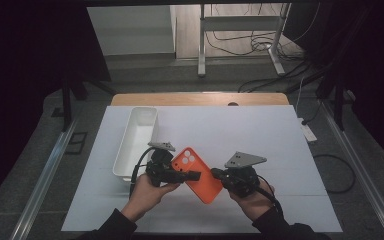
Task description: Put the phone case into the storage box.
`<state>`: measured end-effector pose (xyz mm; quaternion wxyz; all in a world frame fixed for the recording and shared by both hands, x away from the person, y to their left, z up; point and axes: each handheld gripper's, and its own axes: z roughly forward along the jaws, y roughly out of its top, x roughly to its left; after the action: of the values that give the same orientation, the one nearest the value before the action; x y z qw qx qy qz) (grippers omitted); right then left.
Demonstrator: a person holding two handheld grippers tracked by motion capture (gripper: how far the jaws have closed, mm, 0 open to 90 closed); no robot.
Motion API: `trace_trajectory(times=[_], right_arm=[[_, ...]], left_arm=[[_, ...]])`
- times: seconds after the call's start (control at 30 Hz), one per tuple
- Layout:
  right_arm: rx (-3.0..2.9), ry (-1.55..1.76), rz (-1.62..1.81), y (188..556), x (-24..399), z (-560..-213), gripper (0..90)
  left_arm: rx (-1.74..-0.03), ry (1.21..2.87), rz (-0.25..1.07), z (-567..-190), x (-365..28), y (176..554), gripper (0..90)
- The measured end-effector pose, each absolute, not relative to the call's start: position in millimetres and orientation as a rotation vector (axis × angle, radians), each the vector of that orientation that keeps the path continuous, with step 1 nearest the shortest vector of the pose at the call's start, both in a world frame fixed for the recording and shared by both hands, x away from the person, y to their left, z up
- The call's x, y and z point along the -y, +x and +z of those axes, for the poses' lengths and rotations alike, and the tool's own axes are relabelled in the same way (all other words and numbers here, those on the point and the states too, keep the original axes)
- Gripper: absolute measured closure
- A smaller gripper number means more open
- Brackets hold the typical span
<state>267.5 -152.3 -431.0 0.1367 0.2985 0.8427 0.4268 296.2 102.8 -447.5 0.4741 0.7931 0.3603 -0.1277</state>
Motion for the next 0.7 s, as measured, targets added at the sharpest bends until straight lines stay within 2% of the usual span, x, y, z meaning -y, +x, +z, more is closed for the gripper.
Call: trace_trajectory(times=[0.47, 0.7], right_arm=[[-2.422, 0.848, 1.233, 266.7, 151.3, -431.7, 87.5], [-2.411, 0.838, 1.250, 267.1, 151.3, -432.4, 84.0]], left_arm=[[-0.932, 1.838, -0.450, -454.4, -108.4, 300.0, 83.0], [-0.939, 1.832, -0.445, -452.0, -108.9, 299.0, 84.6]])
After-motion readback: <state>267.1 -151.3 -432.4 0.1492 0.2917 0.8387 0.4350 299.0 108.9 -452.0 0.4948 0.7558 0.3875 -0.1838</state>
